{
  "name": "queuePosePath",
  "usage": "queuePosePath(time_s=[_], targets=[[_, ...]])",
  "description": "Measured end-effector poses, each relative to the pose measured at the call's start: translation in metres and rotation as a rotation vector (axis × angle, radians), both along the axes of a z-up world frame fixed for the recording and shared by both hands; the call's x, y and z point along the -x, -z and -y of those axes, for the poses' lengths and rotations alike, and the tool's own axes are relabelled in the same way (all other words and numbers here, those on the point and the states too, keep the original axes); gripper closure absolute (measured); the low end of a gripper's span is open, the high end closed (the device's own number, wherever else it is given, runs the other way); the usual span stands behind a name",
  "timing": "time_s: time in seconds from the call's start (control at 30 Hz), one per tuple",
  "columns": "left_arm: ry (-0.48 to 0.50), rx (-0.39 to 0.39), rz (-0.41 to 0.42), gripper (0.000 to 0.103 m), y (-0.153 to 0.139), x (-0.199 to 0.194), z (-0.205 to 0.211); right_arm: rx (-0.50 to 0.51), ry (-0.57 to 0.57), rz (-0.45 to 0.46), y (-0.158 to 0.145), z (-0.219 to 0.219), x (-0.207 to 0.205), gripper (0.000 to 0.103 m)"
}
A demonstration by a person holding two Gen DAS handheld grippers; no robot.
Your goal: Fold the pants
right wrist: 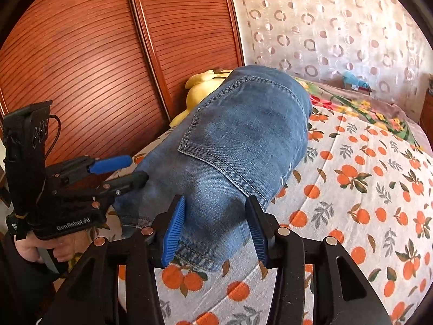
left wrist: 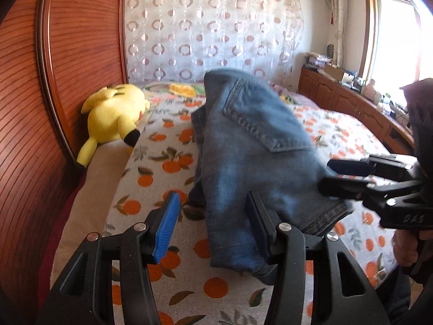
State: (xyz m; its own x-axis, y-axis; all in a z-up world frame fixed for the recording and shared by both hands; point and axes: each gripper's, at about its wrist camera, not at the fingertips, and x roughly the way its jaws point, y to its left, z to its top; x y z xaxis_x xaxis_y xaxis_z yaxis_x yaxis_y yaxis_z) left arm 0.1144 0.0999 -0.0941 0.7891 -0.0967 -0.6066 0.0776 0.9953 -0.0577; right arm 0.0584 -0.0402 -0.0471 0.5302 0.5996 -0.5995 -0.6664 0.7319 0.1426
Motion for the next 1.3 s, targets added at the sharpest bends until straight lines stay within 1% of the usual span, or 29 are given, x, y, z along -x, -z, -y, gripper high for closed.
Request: queuePosePath(time_s=[0.17, 0.3, 0.4, 0.53, 0.7, 0.83, 1.0, 1.07, 1.2, 1.3], targets=[[0.046, 0.009, 0.052, 0.051, -0.023, 0.006, 0.012, -0.009, 0.013, 0.01, -0.006, 0.013, 0.003, 0.055], [0.079, 0.004, 0.054, 0.051, -0.027, 0.002, 0.023, -0.006, 0.022, 0.02, -0.009, 0.021, 0.006, 0.055], [0.087, -0.006, 0.035, 0.051, -0.021, -0.002, 0.029, -0.008, 0.024, 0.022, -0.011, 0.028, 0.009, 0.055], [0.073, -0.021, -0.013, 0.051, -0.005, -0.009, 0.027, -0.008, 0.038, 0.031, -0.014, 0.035, 0.011, 0.055], [0.06, -0.018, -0.061, 0.051, 0.012, -0.015, 0.022, -0.005, 0.068, 0.044, -0.018, 0.045, 0.012, 0.055], [0.062, -0.005, -0.061, 0.051, 0.016, -0.013, 0.019, -0.012, 0.08, 0.041, -0.02, 0.051, 0.008, 0.055], [0.059, -0.001, -0.058, 0.051, 0.015, -0.012, 0.019, -0.008, 0.08, 0.039, -0.02, 0.05, 0.007, 0.055], [0.055, 0.002, -0.052, 0.051, 0.012, -0.01, 0.019, -0.006, 0.076, 0.038, -0.019, 0.048, 0.006, 0.055], [0.047, 0.005, -0.003, 0.051, -0.011, -0.006, 0.016, 0.005, 0.061, 0.046, -0.019, 0.044, 0.003, 0.055], [0.058, 0.029, 0.031, 0.051, -0.031, -0.012, 0.012, 0.01, 0.05, 0.06, -0.023, 0.04, -0.008, 0.055]])
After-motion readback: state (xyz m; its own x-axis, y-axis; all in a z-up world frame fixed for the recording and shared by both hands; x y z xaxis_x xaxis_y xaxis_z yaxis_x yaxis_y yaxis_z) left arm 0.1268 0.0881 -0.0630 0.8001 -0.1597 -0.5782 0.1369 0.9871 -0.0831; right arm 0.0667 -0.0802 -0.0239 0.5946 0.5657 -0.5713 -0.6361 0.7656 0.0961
